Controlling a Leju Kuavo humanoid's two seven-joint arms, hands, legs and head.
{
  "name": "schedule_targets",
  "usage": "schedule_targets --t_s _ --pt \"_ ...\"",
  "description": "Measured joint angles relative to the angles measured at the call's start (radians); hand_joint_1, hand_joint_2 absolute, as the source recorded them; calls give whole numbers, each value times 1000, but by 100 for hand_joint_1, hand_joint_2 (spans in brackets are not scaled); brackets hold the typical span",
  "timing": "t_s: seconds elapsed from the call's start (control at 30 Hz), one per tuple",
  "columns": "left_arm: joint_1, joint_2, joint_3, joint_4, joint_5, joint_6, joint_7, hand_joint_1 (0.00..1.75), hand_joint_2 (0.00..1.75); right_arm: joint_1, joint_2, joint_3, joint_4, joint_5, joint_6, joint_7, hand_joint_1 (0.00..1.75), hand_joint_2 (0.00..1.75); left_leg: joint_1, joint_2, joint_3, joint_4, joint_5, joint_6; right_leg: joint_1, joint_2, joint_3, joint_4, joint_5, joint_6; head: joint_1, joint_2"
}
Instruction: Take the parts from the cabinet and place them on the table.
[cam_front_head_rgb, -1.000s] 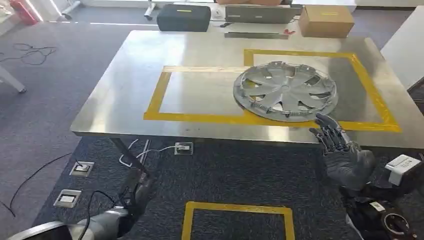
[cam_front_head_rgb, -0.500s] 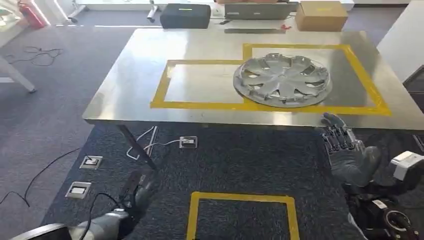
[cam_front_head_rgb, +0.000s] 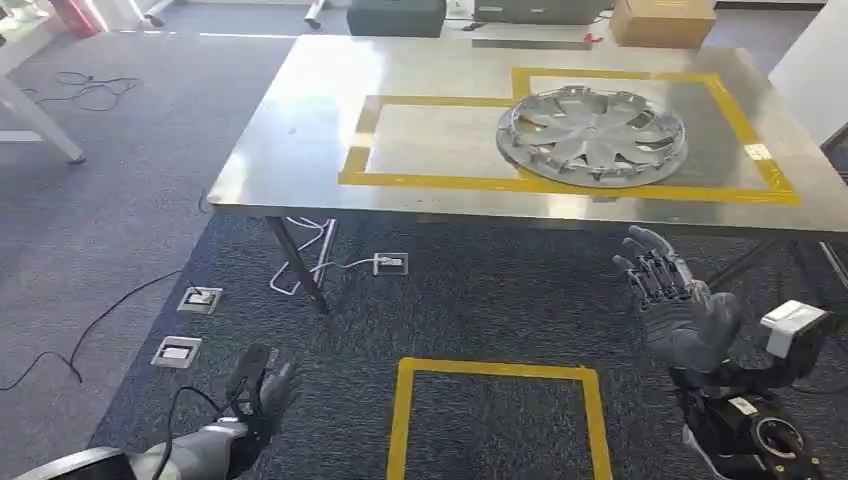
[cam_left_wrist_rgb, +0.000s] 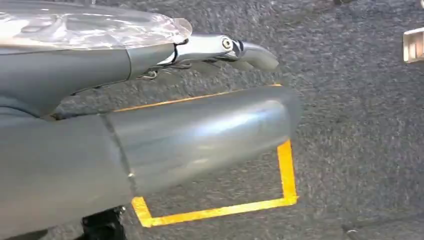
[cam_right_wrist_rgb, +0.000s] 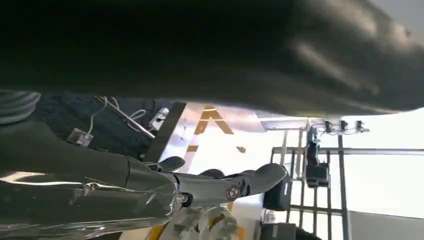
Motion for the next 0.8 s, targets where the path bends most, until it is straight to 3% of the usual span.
schedule_targets --t_s 0.07,0.1,0.13,0.17,0.2,0.23,0.27,0.3,0.33,0.4,0.43,0.47,0.5,0.53,0.57,0.6,0.63,0.67,0.7,0.73,0.77,0.8 --pt "1 1 1 0 1 0 0 0 0 0 0 0 2 0 0 -3 0 0 -6 0 -24 1 20 3 2 1 -37 169 -95 2 4 0" --pt "3 0 1 0 2 0 0 0 0 1 0 0 3 0 0 -3 0 0 -9 0 -38 1 31 4 2 2 -40 222 -101 1 4 0" --pt "5 0 1 0 2 0 0 0 0 3 0 0 6 0 0 -3 0 0 -11 0 -52 2 41 3 3 2 -22 226 -77 -2 4 0" --pt "6 0 2 0 2 0 0 0 0 4 0 0 7 0 0 -3 0 0 -12 0 -65 3 50 1 5 2 13 192 -40 -6 4 0" --pt "7 0 2 0 2 0 0 0 0 3 0 0 7 0 1 -3 0 0 -13 0 -78 5 60 -1 7 2 67 122 0 -11 4 0" --pt "7 0 5 0 3 0 0 0 0 3 0 0 7 1 1 -4 0 0 -13 -1 -87 6 69 -4 11 2 135 27 20 -18 4 0" --pt "7 0 8 0 3 0 -2 0 0 -1 0 0 7 4 1 -5 0 0 -12 -1 -92 6 77 -8 14 4 198 -69 -5 -29 4 0" --pt "7 0 11 0 4 0 -3 0 0 -4 0 -1 7 6 2 -7 0 0 -16 0 -97 7 85 -15 20 4 235 -142 -19 -30 2 0" --pt "7 0 14 0 4 0 -6 0 0 -4 0 -1 7 8 2 -7 0 0 -14 1 -96 -1 100 -21 22 4 227 -136 -12 -28 -1 0" --pt "8 4 16 0 7 0 -7 0 0 -6 0 0 7 11 2 -6 0 0 -11 0 -97 -9 120 -32 26 5 217 -140 4 -34 3 0" --pt "10 5 16 0 8 0 -7 0 0 -6 0 0 8 11 2 -4 0 0 -15 -1 -104 -8 114 -38 12 -2 200 -150 20 -41 4 0" --pt "11 6 18 0 8 -2 -7 0 0 -9 2 2 8 12 2 -3 0 0 -11 -3 -122 21 66 -42 13 -6 196 -150 34 -45 5 0" --pt "11 9 20 0 8 -2 -7 0 0 -9 3 1 8 12 1 -3 0 0 -10 -3 -147 86 -7 -45 13 -6 179 -149 46 -55 -2 0" --pt "12 11 23 0 10 -2 -7 0 0 -7 3 1 8 12 -1 -2 0 0 -7 -3 -171 166 -71 -50 14 -5 161 -147 58 -56 -6 0" --pt "12 13 23 0 10 0 -7 0 0 -7 3 2 8 12 -1 -2 0 0 -6 -3 -193 252 -118 -55 15 -5 142 -145 71 -57 -6 0" --pt "13 15 23 0 11 1 -7 0 0 -7 4 2 8 12 -1 -2 0 0 -5 -3 -204 316 -129 -58 15 -5 124 -143 84 -57 -8 0" --pt "14 14 24 0 13 3 -7 0 0 -7 5 2 10 14 -1 -2 0 0 -4 -3 -199 348 -100 -60 16 -5 103 -139 96 -55 -11 0" --pt "15 14 24 0 14 7 -7 0 0 -7 6 2 13 15 -2 -2 0 0 -3 -3 -175 338 -53 -61 16 -6 84 -135 108 -53 -12 0" --pt "16 14 24 0 14 7 -7 0 0 -7 6 2 15 17 -2 -2 0 0 -1 -3 -136 295 -12 -61 16 -6 65 -131 118 -50 -13 0" --pt "16 14 26 0 15 8 -7 0 0 -8 8 2 17 18 -2 -3 0 0 1 -3 -80 224 5 -60 16 -6 50 -126 128 -46 -13 0" --pt "15 14 29 0 16 8 -8 0 0 -9 11 2 18 20 -2 -4 0 0 3 -3 -3 128 -19 -59 17 -5 43 -119 135 -41 -16 0" --pt "12 15 32 0 16 8 -9 0 0 -11 12 0 18 22 -1 -7 0 0 -5 -4 64 14 -61 -58 21 -7 31 -114 140 -34 -21 0"
